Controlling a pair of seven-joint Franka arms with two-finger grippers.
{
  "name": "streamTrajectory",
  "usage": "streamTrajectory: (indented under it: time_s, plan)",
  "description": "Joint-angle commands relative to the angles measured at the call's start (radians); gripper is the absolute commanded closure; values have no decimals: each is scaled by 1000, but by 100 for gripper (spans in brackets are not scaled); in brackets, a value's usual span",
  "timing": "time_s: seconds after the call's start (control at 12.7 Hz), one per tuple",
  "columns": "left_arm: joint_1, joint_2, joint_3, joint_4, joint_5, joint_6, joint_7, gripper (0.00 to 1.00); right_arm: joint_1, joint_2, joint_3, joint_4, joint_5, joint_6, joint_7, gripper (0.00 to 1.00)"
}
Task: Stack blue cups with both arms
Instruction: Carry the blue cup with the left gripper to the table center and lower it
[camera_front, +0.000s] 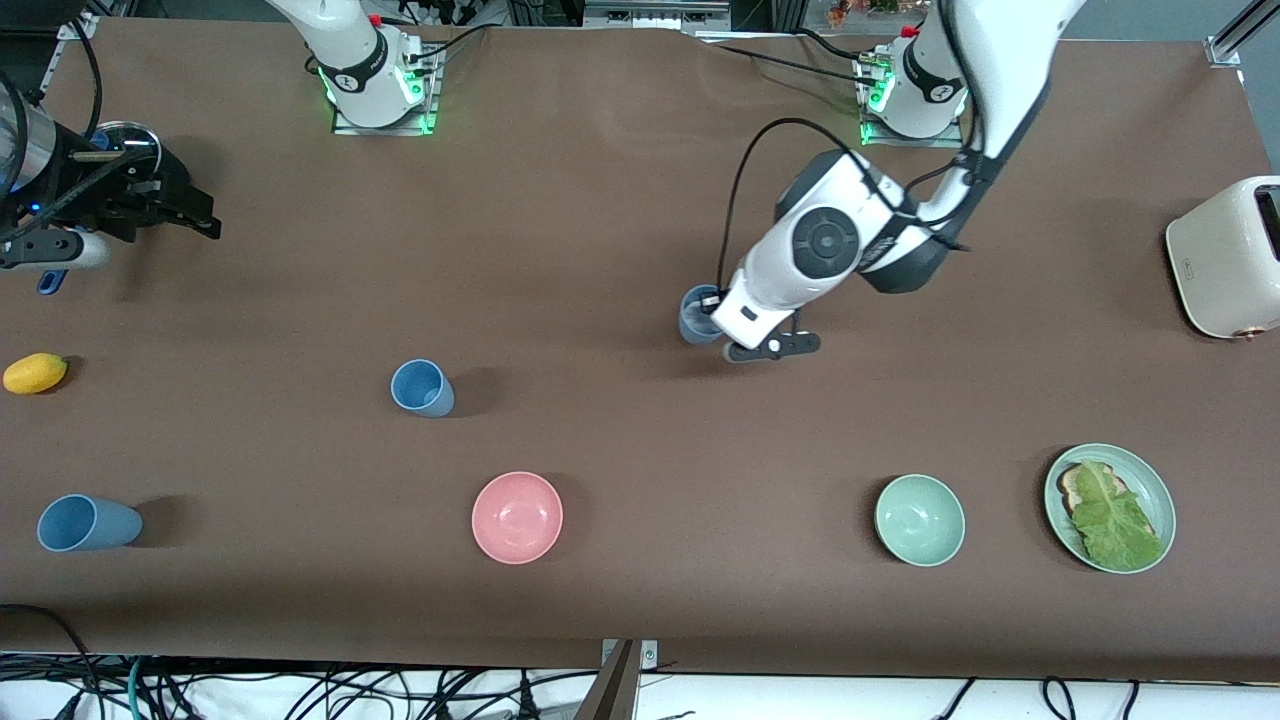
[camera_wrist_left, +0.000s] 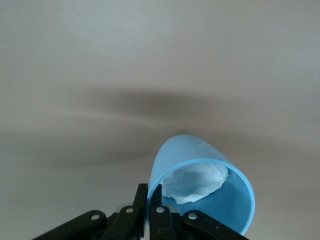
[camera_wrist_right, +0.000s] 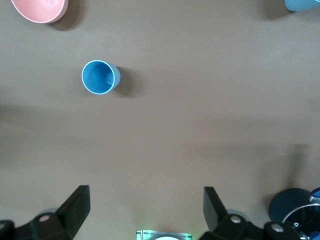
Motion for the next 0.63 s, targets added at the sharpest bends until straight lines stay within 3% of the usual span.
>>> streamTrajectory:
  time_s: [0.0,0.24,0.32,0.39,0.47,0.55]
  plan:
    - [-32,56,17,25,1,62,-58,100,-9,7,4,19,15,-15,-16,0]
    - [-32,65,16,23,59,60,-63,100,-9,33,4,18,15,-13,-16,0]
    - [-32,62,16,23,59,53,-63,71,-9,35,4,18,15,-15,-16,0]
    - [-30,61,17,23,59,49,-63,21,-9,37,4,18,15,-16,-16,0]
    - [-24,58,17,23,61,37,-61,0,-10,38,4,18,15,-18,-17,0]
    - [-17,46,16,32,61,10,-61,0,-10,40,2,18,15,-12,-19,0]
